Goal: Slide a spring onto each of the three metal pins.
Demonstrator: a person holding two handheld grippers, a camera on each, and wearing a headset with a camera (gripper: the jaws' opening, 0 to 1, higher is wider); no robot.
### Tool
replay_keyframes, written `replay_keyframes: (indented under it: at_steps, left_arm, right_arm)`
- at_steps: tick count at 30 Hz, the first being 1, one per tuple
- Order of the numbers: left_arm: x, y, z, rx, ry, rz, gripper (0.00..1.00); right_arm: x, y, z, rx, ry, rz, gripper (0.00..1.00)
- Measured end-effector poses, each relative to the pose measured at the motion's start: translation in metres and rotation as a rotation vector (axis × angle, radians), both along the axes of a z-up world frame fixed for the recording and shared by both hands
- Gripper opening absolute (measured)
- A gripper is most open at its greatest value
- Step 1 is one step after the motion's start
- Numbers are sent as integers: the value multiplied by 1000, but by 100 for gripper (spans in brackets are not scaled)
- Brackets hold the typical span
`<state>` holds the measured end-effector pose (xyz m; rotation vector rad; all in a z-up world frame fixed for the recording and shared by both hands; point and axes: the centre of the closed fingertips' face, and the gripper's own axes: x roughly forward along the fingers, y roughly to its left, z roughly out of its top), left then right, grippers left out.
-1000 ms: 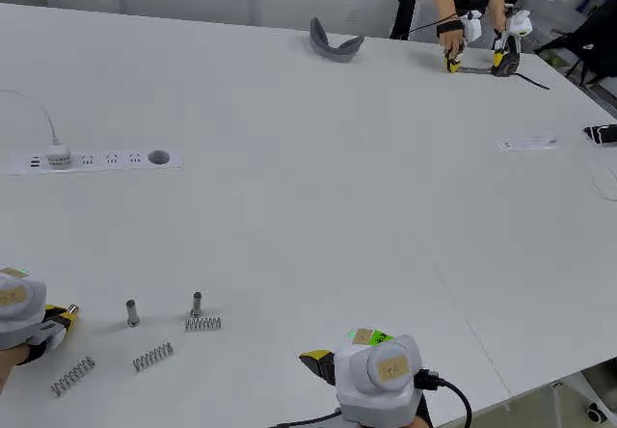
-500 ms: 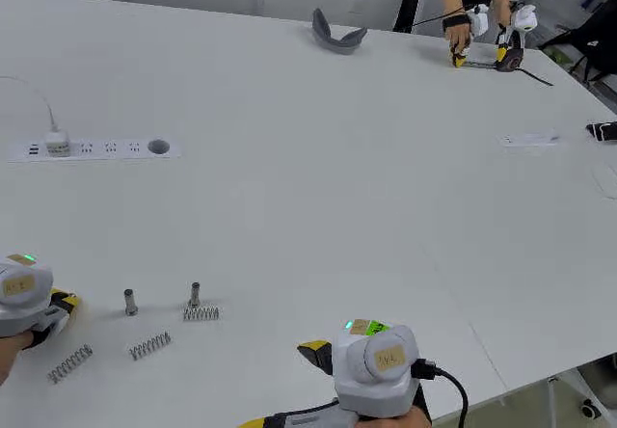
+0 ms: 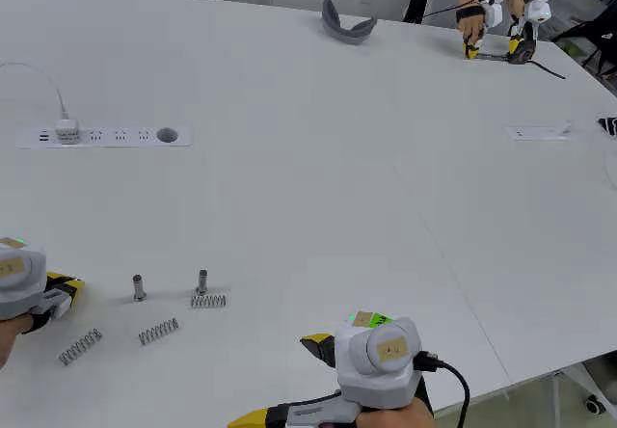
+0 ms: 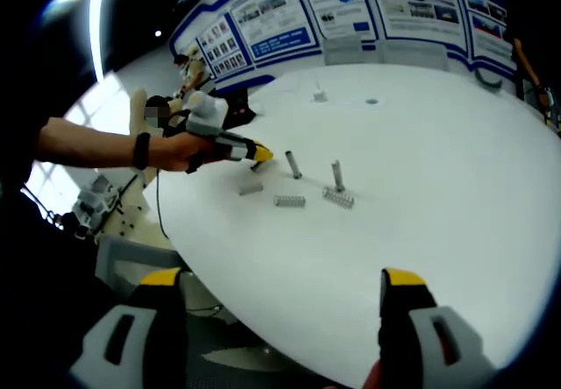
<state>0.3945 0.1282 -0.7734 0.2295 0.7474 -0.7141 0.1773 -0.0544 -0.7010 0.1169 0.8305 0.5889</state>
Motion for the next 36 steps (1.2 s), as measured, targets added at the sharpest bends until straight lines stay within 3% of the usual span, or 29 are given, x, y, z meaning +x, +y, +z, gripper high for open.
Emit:
replay_keyframes:
  at_steps: [24,36]
  left_arm:
    - [-5,10,18,-60,-14,31,7]
    - [-12,15,24,-62,-25,31,7]
  right_arm:
    - [4,10,1,6,-12,22,94]
    - [5,16,1,6,-14,38,94]
